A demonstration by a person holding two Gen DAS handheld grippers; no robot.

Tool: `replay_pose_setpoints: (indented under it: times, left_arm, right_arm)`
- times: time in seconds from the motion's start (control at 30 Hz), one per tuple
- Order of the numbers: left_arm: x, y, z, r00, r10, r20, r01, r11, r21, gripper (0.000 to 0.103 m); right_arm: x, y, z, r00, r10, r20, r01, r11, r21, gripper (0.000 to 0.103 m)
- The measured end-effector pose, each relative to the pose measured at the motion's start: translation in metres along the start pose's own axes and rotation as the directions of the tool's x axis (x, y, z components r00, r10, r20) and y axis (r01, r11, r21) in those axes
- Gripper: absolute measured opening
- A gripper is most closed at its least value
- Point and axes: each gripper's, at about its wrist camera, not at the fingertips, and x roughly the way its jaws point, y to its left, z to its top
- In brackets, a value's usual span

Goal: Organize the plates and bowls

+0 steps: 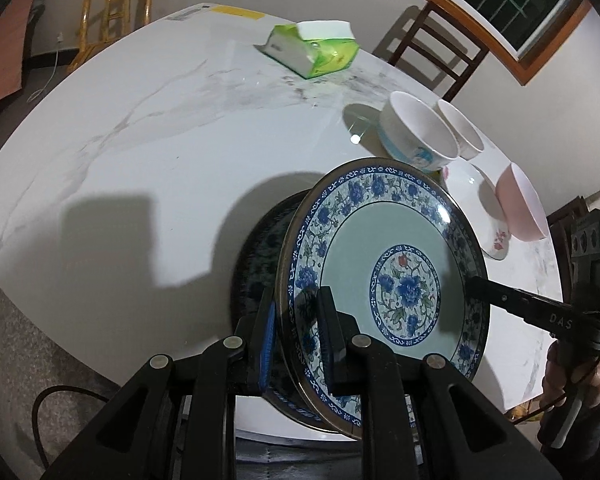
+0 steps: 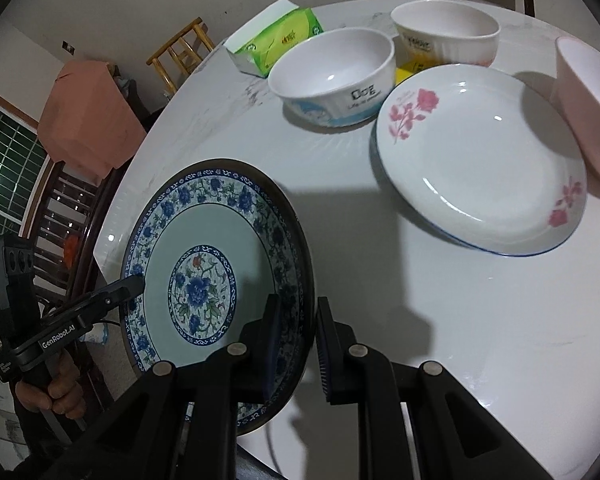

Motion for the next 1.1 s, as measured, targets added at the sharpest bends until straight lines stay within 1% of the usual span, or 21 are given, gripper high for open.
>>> replay_pose_setpoints:
  times: [0.23, 0.47, 0.73, 0.8, 0.9, 1.0, 1.1]
  left_arm:
    - [0.006, 0.015, -0.002, 1.000, 0.005, -0.015, -0.005, 1.000, -0.027, 0.016]
    - [0.007, 0.022, -0.001, 1.000, 0.011, -0.016, -0.011, 0.999, -0.039, 0.017]
    - [0.011, 0.024, 0.001, 0.999, 0.039, -0.016, -0.039, 0.998, -0.044, 0.018]
    - [0.012, 0.024, 0.001, 0.999, 0.048, -0.021, -0.049, 0.998, -0.040, 0.019]
    - [0.017, 0.027, 0.000, 0.998, 0.048, -0.039, -0.051, 0.997, -0.059, 0.019]
    - [0.020, 0.027, -0.001, 0.998, 0.047, -0.044, -0.050, 0.997, -0.065, 0.020]
    - [0.022, 0.028, -0.001, 0.998, 0.048, -0.047, -0.051, 0.996, -0.072, 0.020]
  right_arm:
    - [0.011, 0.004, 0.000, 1.000, -0.007, -0.026, 0.007, 1.000, 0.003, 0.017]
    - [0.019, 0.015, 0.005, 0.999, -0.014, -0.033, 0.014, 1.000, 0.005, 0.017]
    - [0.024, 0.020, 0.006, 0.998, -0.030, -0.047, 0.030, 1.000, -0.001, 0.018]
    - [0.026, 0.021, 0.007, 0.998, -0.036, -0.048, 0.036, 0.999, 0.001, 0.018]
    - [0.028, 0.025, 0.007, 0.998, -0.048, -0.045, 0.048, 0.999, -0.004, 0.018]
    - [0.029, 0.029, 0.007, 0.997, -0.072, -0.039, 0.071, 0.997, -0.028, 0.020]
    - [0.031, 0.031, 0.008, 0.996, -0.081, -0.038, 0.080, 0.996, -0.024, 0.020]
